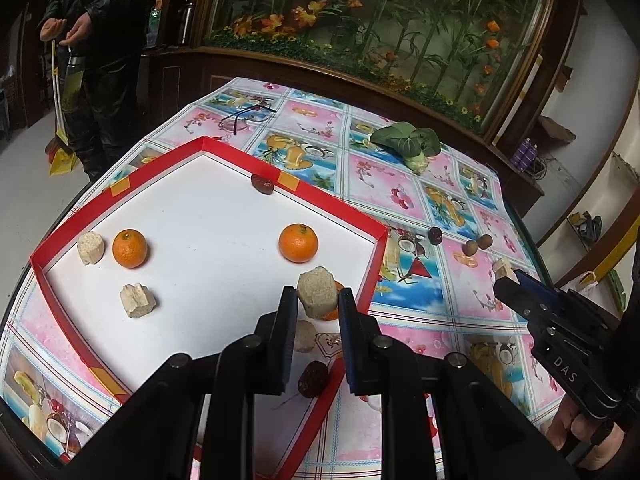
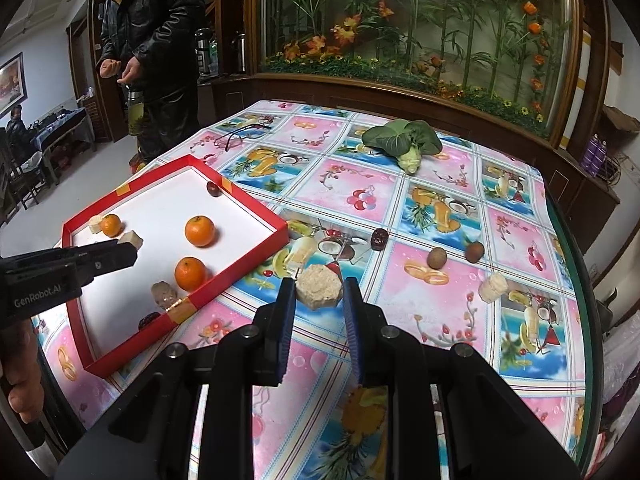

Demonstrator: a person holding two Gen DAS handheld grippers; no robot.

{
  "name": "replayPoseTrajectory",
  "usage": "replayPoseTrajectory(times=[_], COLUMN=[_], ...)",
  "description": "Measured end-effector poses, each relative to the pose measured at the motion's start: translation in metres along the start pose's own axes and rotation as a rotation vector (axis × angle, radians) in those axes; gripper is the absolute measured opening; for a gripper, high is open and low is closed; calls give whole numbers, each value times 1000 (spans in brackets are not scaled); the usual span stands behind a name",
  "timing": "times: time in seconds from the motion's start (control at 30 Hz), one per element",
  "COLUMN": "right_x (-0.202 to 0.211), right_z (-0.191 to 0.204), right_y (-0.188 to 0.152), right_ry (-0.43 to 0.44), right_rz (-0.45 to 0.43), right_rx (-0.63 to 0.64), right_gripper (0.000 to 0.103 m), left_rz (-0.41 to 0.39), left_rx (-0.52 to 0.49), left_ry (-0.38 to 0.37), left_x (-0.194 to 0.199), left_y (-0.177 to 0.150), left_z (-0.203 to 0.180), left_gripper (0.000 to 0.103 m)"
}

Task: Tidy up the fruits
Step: 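Lift and carry the beige cube and beige ball over the red tray with both grippers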

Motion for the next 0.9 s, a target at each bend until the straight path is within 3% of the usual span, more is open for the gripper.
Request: replayPoseTrajectory(times=[0.67, 0.9], right_x=[-1, -7], right_z=[7, -8], right_y=[6, -1], right_ry=[32, 22], right_rz=[-19, -3], right_rx=[1, -20], right_gripper=[26, 26], left_rz=[39, 45], left_rx=[5, -4], left_ry=[-21, -28], left_x=[-12, -11], left_y=[-4, -8], left_z=[2, -8], left_gripper=[19, 19])
Point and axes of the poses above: each gripper's, at about its wrist camera, not at the fingertips, and x roughly against the way its jaws point, z to its left, y to its top, the point moved 4 cm from there along -x, roughly the way its jaws point, and after that the axes turned 5 degrees about -x, right-handed, at the moved point
